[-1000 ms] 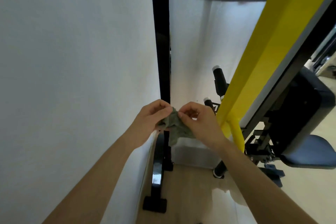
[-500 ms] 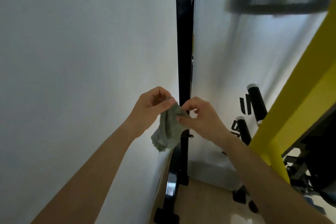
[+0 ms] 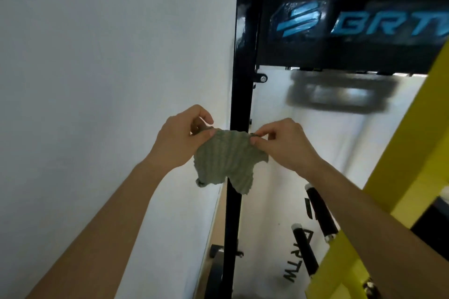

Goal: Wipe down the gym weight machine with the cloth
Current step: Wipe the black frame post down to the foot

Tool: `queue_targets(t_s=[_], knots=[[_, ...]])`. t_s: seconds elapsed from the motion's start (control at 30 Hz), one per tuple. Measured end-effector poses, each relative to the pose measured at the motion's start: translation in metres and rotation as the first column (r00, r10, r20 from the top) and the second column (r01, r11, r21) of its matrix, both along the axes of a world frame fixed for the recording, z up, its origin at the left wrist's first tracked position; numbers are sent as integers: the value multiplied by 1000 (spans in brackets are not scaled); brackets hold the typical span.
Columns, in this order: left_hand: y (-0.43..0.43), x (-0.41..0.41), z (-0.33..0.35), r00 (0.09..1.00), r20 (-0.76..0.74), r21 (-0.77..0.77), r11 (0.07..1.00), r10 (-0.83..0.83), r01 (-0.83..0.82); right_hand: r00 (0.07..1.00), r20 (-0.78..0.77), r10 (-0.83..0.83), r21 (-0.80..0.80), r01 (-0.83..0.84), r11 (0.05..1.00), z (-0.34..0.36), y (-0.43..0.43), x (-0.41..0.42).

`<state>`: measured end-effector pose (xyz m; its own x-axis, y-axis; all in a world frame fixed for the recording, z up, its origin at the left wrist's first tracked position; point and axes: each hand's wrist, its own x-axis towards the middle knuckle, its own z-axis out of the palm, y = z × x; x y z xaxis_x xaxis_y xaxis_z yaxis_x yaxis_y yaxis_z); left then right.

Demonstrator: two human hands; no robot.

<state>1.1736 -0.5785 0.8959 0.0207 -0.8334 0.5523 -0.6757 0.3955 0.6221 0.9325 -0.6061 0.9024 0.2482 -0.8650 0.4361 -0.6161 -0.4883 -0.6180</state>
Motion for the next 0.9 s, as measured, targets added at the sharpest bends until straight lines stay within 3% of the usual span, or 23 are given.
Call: queue_targets(t_s=[0.07,0.17,0.27,0.33,0.43,0.53,0.63,0.73,0.9], knots=[[-9,2,16,997,72,-51,999,18,-14,995,94,-17,0,17,1000,23,-3,3],[-19,-3,50,993,84,-166,984,79,-64,923,386,-14,27,4,1000,55,-6,10],[-27,-13,93,988,-61,-244,958,139,-149,825,564,24,-58,10,998,93,-12,17],[-32,-20,122,970,-213,-282,944,114,-172,812,580,66,-191,57,980,119,-18,19],[-41,-30,166,894,-446,-292,951,-42,-101,872,479,102,-388,106,916,160,-23,22],[-60,-38,200,793,-586,-295,955,-165,-19,943,320,92,-495,84,865,194,-36,25],[-86,-44,209,801,-572,-309,951,-177,-11,996,-45,-81,-601,38,799,213,-60,26],[-101,-54,193,833,-514,-267,961,-205,72,830,-418,-369,-723,-58,689,214,-89,24],[-122,-62,183,848,-472,-329,941,-241,85,646,-513,-565,-814,-159,559,245,-113,25]])
